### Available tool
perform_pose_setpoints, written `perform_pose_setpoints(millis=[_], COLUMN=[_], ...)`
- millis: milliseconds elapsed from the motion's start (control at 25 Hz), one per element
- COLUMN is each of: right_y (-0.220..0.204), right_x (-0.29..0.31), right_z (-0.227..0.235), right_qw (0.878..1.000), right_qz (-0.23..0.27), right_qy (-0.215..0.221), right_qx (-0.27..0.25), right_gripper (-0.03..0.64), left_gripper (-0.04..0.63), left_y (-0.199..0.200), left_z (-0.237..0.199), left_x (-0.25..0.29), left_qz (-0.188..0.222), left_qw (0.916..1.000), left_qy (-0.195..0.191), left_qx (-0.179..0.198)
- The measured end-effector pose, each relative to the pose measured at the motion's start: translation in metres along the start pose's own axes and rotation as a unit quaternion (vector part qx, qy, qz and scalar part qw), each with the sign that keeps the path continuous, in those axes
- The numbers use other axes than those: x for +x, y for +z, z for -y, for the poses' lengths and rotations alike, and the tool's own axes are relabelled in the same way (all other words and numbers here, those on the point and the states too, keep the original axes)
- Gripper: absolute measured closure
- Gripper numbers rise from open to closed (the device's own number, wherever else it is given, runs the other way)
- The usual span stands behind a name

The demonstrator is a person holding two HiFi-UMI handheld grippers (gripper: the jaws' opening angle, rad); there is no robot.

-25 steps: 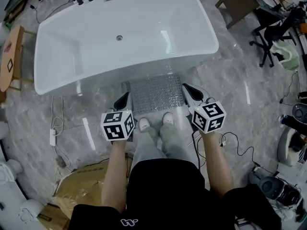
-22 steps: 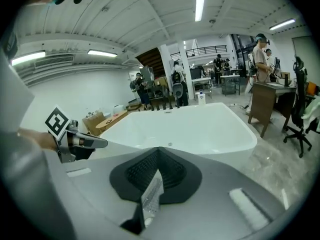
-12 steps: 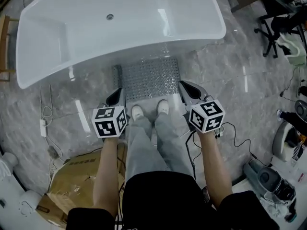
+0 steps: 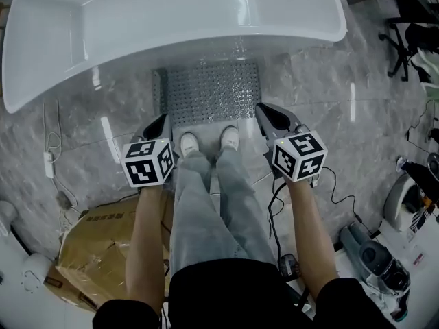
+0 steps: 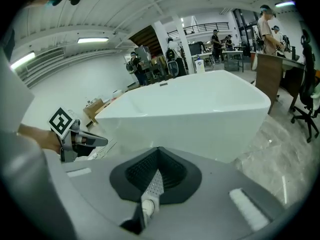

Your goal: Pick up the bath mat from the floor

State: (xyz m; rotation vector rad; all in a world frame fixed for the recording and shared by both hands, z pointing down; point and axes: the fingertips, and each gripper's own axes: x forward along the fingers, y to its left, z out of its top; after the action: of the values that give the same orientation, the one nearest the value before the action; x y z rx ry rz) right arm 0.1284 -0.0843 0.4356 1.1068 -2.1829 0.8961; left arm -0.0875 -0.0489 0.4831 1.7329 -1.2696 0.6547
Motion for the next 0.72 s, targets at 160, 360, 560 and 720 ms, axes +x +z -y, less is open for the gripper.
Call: perform_pose_setpoints(millis=[160, 360, 560, 720], right_y=[-0.022, -0.046, -0.076, -0.104], right_x=[0.023, 0.052, 0.080, 0.101], right_z=[0.018, 0.038, 0.054, 0.068], right_qw=[1.000, 0.999, 0.999, 0.998], right_qz=[-0.015, -0.031, -0.048, -0.064], right_qy=[0.000, 0.006, 0.011, 0.015], right_qx=[0.011, 0.011, 0.016, 0.018], right_gripper=[0.609, 0.609, 0.609, 0.609], left_gripper=[0.595, 0.595, 0.595, 0.595], left_y=[-0.016, -0.035, -0.063, -0.083], left_z=[-0.011, -0.022, -0.037, -0.050], left_x=[0.027, 0.055, 0.081, 0.105], left_qz=[-0.012, -0.027, -0.046, -0.056], left_qw=[0.9998, 0.9995, 0.9985, 0.9974], left_qy=[0.007, 0.014, 0.022, 0.027], left_qx=[-0.013, -0.011, -0.021, -0.036])
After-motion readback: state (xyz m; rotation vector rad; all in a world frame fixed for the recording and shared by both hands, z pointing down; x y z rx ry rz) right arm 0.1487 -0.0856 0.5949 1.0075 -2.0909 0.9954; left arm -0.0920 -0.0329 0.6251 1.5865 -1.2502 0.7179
